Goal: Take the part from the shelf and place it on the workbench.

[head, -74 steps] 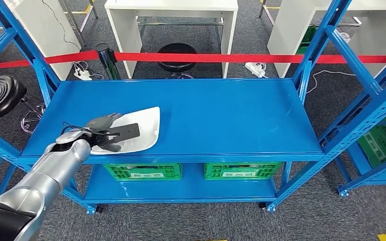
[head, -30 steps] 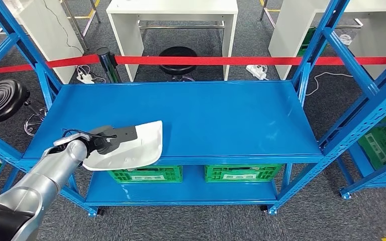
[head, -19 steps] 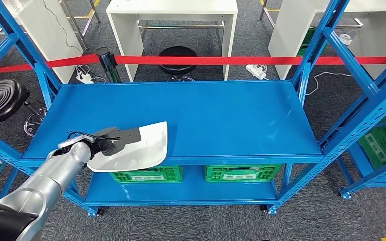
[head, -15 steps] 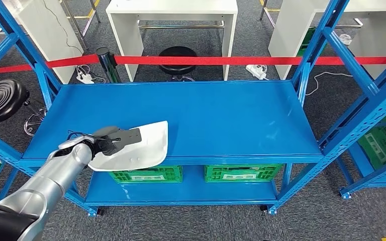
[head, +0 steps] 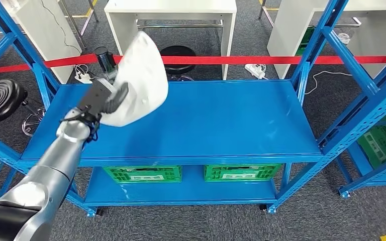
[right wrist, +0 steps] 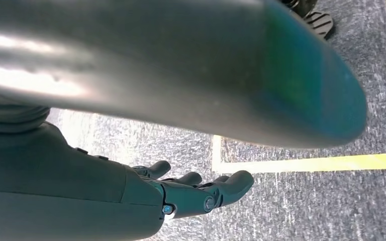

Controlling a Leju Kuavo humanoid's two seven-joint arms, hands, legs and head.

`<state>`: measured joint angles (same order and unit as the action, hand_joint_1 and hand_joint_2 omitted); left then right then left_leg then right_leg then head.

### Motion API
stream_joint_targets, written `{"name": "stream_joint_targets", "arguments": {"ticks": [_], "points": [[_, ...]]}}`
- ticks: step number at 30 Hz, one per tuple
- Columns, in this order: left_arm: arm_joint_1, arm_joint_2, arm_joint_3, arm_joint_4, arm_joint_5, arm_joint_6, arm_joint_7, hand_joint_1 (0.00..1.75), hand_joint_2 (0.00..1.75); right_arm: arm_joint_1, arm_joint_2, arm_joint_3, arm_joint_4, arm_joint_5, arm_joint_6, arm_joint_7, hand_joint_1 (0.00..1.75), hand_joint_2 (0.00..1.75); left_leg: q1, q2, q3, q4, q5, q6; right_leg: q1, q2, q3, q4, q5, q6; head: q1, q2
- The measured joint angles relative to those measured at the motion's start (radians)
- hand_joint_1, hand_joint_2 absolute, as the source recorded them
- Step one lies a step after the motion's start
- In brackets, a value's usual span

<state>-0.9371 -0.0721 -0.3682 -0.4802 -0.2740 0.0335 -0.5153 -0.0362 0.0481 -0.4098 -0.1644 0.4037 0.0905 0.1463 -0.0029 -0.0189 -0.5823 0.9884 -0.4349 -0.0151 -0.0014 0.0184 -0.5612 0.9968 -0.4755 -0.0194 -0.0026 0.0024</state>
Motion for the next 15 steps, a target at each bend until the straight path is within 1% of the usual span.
{"name": "stream_joint_targets", "arguments": {"ticks": [3, 4, 7, 9, 11, 12, 13, 14, 15], "points": [[-0.020, -0.002, 0.013, -0.176, 0.093, -0.002, 0.092, 1.75, 1.75, 0.002, 0.000, -0.010, 0.000, -0.002, -0.005, -0.004, 0.00, 0.00, 0.000, 0.000, 0.000, 0.000, -0.001, 0.001, 0.000, 0.000, 0.000, 0.000, 0.000, 0.000, 0.000, 0.000], [-0.022, 0.000, 0.013, -0.226, 0.119, 0.005, 0.100, 1.75, 1.75, 0.002, 0.000, -0.012, 0.000, -0.002, -0.006, -0.006, 0.00, 0.00, 0.000, 0.000, 0.000, 0.000, -0.001, 0.001, 0.000, 0.000, 0.000, 0.000, 0.000, 0.000, 0.000, 0.000], [-0.014, 0.016, 0.011, -0.369, 0.205, 0.052, 0.063, 1.75, 1.75, 0.003, 0.000, -0.022, 0.000, -0.002, -0.007, -0.008, 0.00, 0.00, 0.000, 0.001, 0.000, 0.000, -0.001, 0.001, 0.000, 0.000, 0.000, 0.000, 0.000, 0.000, 0.000, 0.000], [-0.002, 0.032, 0.004, -0.477, 0.249, 0.076, 0.067, 1.75, 1.75, 0.003, 0.000, -0.031, 0.000, -0.003, -0.008, -0.010, 0.00, 0.00, 0.000, 0.001, 0.000, 0.000, -0.001, 0.001, 0.001, 0.000, 0.000, 0.000, 0.000, 0.000, 0.000, 0.000], [0.016, 0.050, -0.007, -0.572, 0.273, 0.085, 0.080, 1.75, 1.75, 0.003, 0.003, -0.036, 0.000, -0.004, -0.008, -0.011, 0.00, 0.00, -0.003, 0.001, -0.001, 0.003, -0.002, 0.009, -0.002, 0.000, 0.002, -0.004, 0.003, 0.006, 0.000, 0.000], [0.031, 0.057, -0.011, -0.614, 0.282, 0.086, 0.086, 1.75, 1.75, 0.002, 0.005, -0.039, 0.000, -0.004, -0.008, -0.010, 0.00, 0.00, -0.004, 0.001, 0.001, -0.001, 0.000, 0.014, -0.003, 0.000, 0.003, -0.007, 0.005, 0.010, -0.001, 0.000], [0.049, 0.064, -0.016, -0.659, 0.291, 0.086, 0.090, 1.75, 1.75, 0.002, 0.007, -0.042, 0.000, -0.004, -0.008, -0.010, 0.00, 0.00, -0.002, 0.004, 0.006, -0.009, 0.006, 0.019, -0.004, 0.000, 0.005, -0.008, 0.005, 0.015, -0.001, 0.000], [0.069, 0.068, -0.019, -0.700, 0.296, 0.086, 0.093, 1.75, 1.75, 0.002, 0.007, -0.045, 0.000, -0.004, -0.008, -0.009, 0.00, 0.00, 0.002, 0.007, 0.011, -0.022, 0.013, 0.022, -0.003, -0.001, 0.002, 0.000, -0.004, 0.018, 0.000, 0.000], [0.088, 0.073, -0.023, -0.740, 0.300, 0.086, 0.097, 1.75, 1.75, 0.002, 0.008, -0.048, 0.000, -0.004, -0.008, -0.009, 0.00, 0.00, 0.006, 0.011, 0.016, -0.033, 0.020, 0.024, -0.002, -0.002, -0.010, 0.026, -0.023, 0.023, 0.001, 0.000]]}}
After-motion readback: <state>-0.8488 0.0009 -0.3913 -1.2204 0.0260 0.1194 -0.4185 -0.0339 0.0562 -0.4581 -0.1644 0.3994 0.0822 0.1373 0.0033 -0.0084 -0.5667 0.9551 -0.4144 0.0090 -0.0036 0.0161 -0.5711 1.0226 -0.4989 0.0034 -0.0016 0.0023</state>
